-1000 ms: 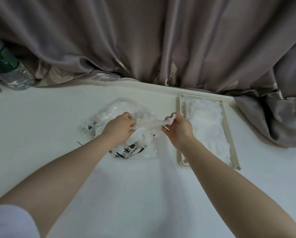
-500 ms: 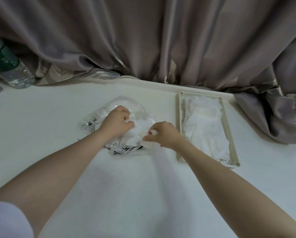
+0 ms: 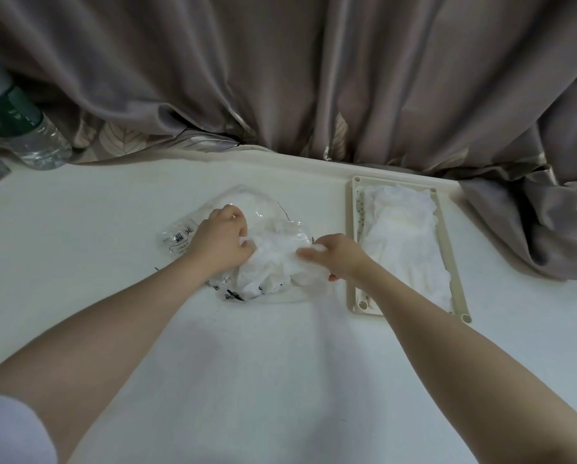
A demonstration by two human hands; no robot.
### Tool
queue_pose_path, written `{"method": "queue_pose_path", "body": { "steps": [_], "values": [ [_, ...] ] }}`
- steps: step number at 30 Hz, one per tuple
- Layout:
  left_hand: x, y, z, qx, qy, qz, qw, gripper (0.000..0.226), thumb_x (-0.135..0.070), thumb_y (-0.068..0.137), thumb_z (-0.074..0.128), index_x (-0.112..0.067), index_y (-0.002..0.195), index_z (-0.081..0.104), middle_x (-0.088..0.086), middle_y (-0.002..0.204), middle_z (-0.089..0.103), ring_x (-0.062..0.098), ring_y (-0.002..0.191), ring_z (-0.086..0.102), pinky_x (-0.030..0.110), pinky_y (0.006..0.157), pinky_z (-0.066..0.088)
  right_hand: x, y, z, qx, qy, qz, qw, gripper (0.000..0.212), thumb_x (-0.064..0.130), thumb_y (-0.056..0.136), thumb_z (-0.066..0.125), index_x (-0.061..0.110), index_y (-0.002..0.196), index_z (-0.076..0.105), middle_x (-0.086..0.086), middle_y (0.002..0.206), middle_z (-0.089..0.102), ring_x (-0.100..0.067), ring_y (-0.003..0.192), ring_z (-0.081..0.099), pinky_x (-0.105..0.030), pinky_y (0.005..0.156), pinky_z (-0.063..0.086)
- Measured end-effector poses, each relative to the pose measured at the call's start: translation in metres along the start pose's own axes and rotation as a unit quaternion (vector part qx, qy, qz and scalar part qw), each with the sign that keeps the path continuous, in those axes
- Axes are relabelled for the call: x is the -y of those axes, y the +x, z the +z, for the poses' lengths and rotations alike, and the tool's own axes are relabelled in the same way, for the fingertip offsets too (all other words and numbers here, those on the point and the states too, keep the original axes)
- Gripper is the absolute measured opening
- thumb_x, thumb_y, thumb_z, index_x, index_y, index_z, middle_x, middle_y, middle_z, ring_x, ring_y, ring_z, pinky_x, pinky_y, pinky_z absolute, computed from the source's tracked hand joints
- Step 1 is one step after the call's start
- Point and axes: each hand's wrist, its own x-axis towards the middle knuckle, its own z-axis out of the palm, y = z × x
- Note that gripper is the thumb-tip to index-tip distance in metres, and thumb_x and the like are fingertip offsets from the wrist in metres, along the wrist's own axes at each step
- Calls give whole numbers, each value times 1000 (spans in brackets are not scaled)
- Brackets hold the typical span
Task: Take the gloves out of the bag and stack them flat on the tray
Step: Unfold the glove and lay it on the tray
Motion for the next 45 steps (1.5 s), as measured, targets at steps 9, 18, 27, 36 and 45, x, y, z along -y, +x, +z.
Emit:
{"method": "queue_pose_path", "body": {
  "steps": [9, 18, 27, 36, 45],
  "values": [
    [-51, -16, 14, 92, -1, 249, 964, 64, -47, 84, 57, -16, 137, 40, 0, 134, 51, 20, 118, 50, 30, 93, 37, 5, -2, 2, 48, -96, -82, 991, 13, 13, 88, 59, 3, 95, 66, -5, 79, 54, -18, 66, 56, -17, 52, 44],
    [-48, -6, 22, 14, 25, 111, 993, 23, -27, 93, 53, -11, 77, 48, 15, 85, 64, 33, 84, 57, 32, 72, 32, 7, -15, -20, -3, 293, -129, 947, 30, 5, 93, 52, 12, 64, 50, 6, 58, 52, -6, 55, 49, -17, 56, 37],
    [-31, 3, 21, 43, 119, 89, 988, 19, -27, 95, 48, -14, 100, 61, 1, 97, 67, 23, 93, 58, 30, 88, 36, 13, -24, -46, -49, 747, -32, 662, 24, 15, 95, 42, 4, 83, 59, -4, 67, 61, -19, 68, 60, -29, 74, 49],
    [-74, -24, -6, -147, -169, 101, 969, 31, -33, 87, 44, -9, 73, 59, 0, 68, 59, 22, 68, 51, 31, 66, 41, -12, -69, -58, -5, 752, -1, 659, 18, 12, 82, 43, 6, 70, 55, -3, 54, 59, -19, 51, 62, -31, 68, 47],
    [-154, -35, 1, 139, -449, 10, 883, 18, -18, 80, 71, -10, 94, 63, 1, 89, 66, 13, 83, 59, 28, 83, 45, -41, -100, -74, 30, 653, -59, 754, 25, 20, 67, 48, 5, 81, 61, -9, 73, 64, -22, 63, 63, -26, 60, 49]
  ]
}}
